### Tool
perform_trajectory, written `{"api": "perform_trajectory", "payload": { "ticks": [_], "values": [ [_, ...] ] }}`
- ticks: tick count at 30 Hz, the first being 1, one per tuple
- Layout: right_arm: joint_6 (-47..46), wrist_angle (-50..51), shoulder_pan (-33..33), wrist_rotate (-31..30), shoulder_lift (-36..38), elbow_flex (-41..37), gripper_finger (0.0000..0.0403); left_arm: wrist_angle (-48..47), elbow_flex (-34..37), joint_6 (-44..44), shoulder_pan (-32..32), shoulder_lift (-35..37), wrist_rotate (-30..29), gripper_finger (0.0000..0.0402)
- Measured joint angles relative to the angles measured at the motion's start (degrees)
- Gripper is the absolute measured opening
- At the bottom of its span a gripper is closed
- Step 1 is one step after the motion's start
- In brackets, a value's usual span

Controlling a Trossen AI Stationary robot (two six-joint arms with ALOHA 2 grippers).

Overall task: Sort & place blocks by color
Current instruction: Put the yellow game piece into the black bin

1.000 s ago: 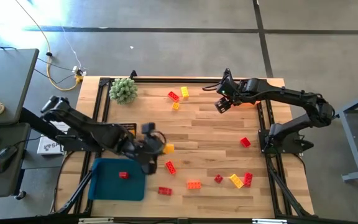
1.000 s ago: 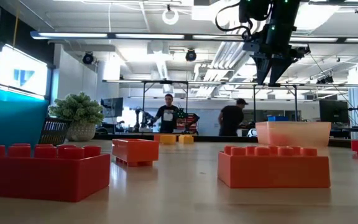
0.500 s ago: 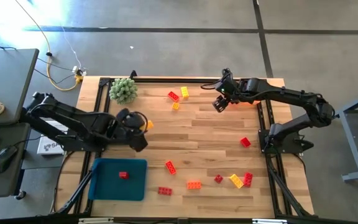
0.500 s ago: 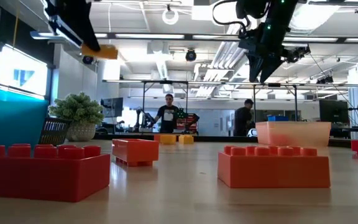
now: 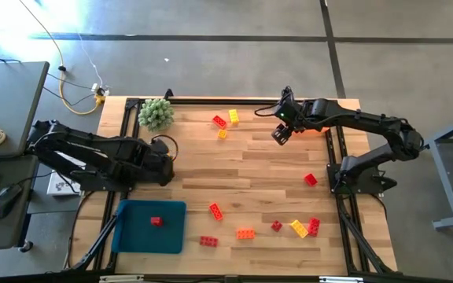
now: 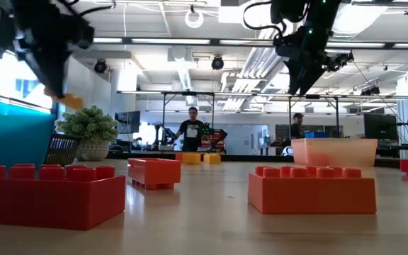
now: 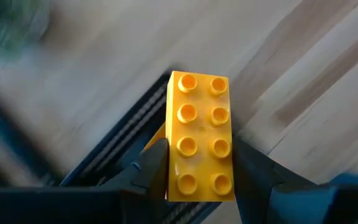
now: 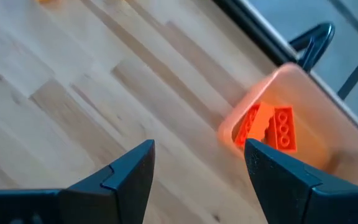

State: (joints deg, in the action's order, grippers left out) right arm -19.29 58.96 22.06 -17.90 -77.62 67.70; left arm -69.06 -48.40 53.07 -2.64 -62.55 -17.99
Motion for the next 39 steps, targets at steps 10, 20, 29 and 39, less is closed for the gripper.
{"api": "perform_trajectory", "payload": {
  "ticks": [10, 20, 29, 39],
  "values": [
    [-9.34, 1.58, -3.12, 2.17, -0.01, 0.00, 0.0236, -5.29, 5.27, -3.44, 0.16, 0.03, 4.04, 0.0119],
    [-22.71, -1.71, -12.64, 7.37, 0.00, 0.00, 0.0236, -0.42, 9.03, -14.86, 3.44, 0.01, 2.08, 0.0119],
    [-27.69, -5.63, -24.20, 6.34, 0.00, 0.00, 0.0236, 0.10, 9.03, -16.23, 5.65, 0.01, 2.79, 0.0131],
    [-26.15, -8.17, -32.43, 7.87, -0.01, 0.00, 0.0236, 2.52, 9.03, -14.80, 5.63, 0.01, 2.82, 0.0184]
  ]
}}
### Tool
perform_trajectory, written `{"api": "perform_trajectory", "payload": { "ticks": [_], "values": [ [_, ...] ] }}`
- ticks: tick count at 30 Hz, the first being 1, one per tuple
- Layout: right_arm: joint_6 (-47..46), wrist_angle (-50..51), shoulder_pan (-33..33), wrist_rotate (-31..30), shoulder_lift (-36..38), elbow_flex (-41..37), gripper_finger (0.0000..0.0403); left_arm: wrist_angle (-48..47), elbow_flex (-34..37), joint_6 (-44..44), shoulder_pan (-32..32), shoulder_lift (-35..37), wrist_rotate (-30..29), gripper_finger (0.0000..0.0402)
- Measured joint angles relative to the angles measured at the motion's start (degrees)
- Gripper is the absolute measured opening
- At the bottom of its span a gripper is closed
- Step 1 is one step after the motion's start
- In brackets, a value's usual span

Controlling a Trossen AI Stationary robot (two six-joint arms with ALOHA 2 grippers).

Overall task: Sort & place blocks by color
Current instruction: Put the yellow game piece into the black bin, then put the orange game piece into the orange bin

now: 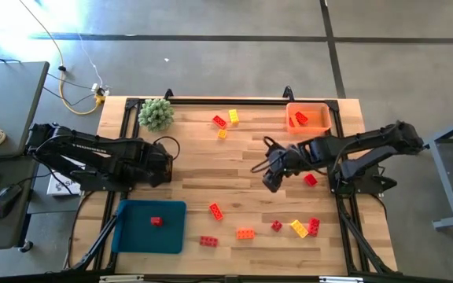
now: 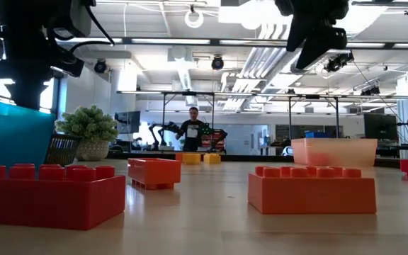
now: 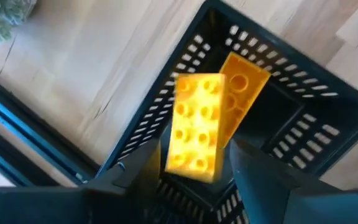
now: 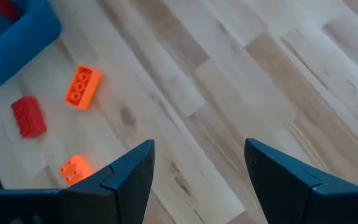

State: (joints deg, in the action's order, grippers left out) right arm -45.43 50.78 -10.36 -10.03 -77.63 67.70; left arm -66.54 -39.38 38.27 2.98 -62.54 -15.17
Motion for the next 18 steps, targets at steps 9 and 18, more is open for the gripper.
{"api": "perform_trajectory", "payload": {
  "ticks": [9, 18],
  "values": [
    [9.24, -8.97, -6.80, -2.17, -4.07, 0.00, 0.0236, 1.47, 0.00, 0.65, 0.00, -0.02, 0.04, 0.0203],
    [15.27, -13.66, -12.51, -2.02, -8.99, 0.00, 0.0236, 1.63, -0.04, 1.74, 0.00, -0.01, 1.30, 0.0202]
  ]
}}
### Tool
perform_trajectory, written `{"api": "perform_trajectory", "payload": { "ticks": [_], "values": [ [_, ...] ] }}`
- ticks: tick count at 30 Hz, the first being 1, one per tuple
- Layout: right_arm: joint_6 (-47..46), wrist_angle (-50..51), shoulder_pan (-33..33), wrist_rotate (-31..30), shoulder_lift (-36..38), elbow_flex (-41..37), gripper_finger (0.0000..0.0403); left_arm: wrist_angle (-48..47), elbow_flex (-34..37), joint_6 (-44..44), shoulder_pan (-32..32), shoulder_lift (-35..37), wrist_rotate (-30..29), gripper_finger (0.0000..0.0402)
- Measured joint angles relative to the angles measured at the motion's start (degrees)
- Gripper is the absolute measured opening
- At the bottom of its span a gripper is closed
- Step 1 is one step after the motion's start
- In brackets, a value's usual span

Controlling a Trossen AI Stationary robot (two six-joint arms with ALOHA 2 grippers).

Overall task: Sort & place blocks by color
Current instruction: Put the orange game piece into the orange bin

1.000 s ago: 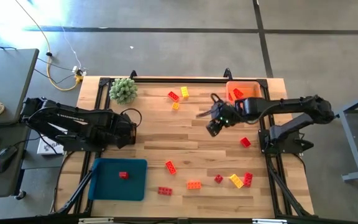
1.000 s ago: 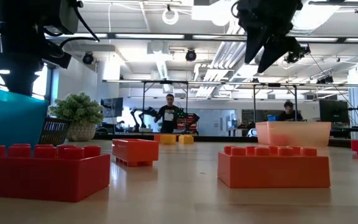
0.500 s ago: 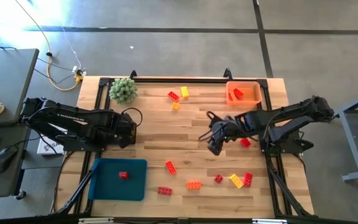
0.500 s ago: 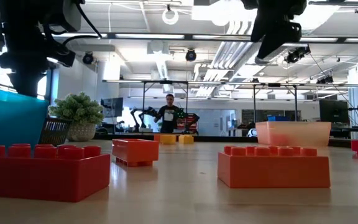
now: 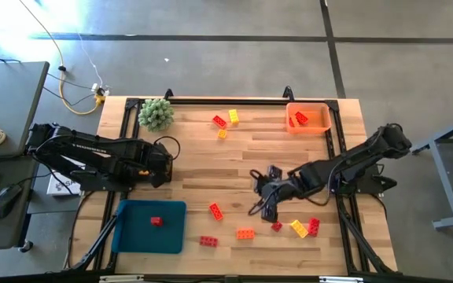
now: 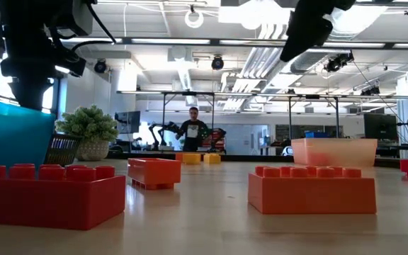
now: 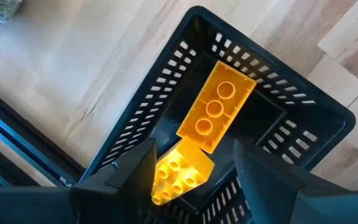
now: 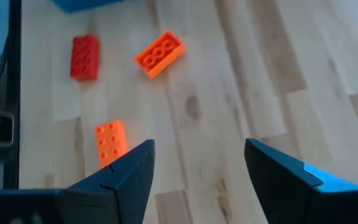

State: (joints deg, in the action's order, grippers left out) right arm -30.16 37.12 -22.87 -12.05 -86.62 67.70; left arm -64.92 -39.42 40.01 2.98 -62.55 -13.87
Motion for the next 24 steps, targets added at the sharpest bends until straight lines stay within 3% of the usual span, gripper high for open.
{"api": "perform_trajectory", "payload": {
  "ticks": [9, 24],
  "values": [
    [6.06, -5.61, -5.19, -1.03, -5.73, 0.00, 0.0236, 0.67, -0.02, -0.09, 0.00, 0.01, -0.08, 0.0200],
    [6.24, -12.57, -8.04, 1.13, -15.03, 0.00, 0.0236, 2.35, -0.04, -0.13, 0.00, 0.01, -0.46, 0.0200]
  ]
}}
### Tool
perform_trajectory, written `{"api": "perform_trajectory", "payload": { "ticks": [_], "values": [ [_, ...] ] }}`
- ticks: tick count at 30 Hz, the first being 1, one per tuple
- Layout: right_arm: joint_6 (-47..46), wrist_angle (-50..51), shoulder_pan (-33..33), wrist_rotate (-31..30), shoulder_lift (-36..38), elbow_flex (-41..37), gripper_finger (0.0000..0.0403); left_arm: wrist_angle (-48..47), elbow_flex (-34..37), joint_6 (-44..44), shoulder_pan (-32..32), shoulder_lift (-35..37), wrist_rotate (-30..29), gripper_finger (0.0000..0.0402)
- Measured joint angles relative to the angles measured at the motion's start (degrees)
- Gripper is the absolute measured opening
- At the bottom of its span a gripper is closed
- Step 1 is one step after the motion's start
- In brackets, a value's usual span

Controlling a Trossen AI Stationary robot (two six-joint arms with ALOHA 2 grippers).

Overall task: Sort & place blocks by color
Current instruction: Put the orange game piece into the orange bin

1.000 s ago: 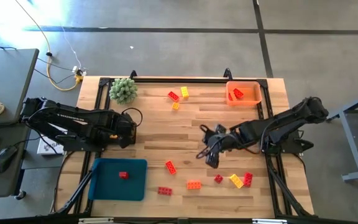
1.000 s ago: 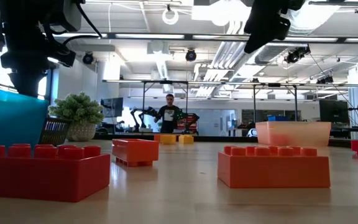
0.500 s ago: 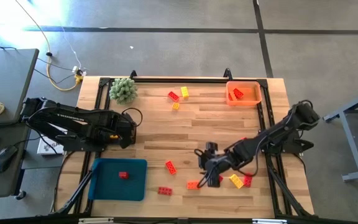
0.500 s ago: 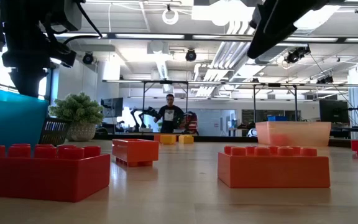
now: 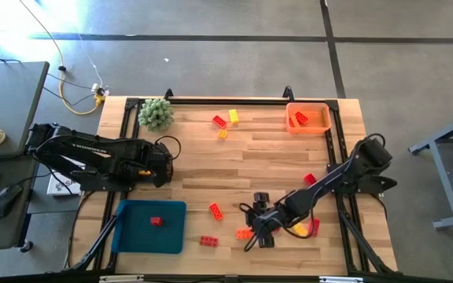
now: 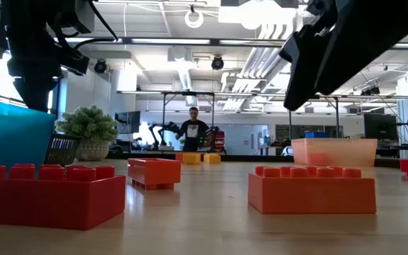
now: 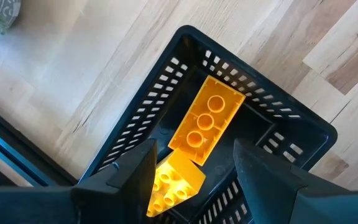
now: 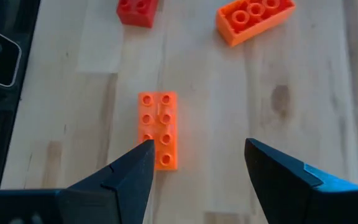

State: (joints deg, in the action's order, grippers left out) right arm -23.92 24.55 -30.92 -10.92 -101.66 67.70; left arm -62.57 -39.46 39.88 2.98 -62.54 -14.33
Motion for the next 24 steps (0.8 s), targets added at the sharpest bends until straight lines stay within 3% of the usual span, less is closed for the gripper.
{"api": "perform_trajectory", "payload": {
  "ticks": [24],
  "values": [
    [-1.57, -6.50, -0.92, 5.40, -10.07, 0.04, 0.0236, -0.06, 0.00, 0.00, 0.00, -0.02, 0.02, 0.0200]
  ]
}}
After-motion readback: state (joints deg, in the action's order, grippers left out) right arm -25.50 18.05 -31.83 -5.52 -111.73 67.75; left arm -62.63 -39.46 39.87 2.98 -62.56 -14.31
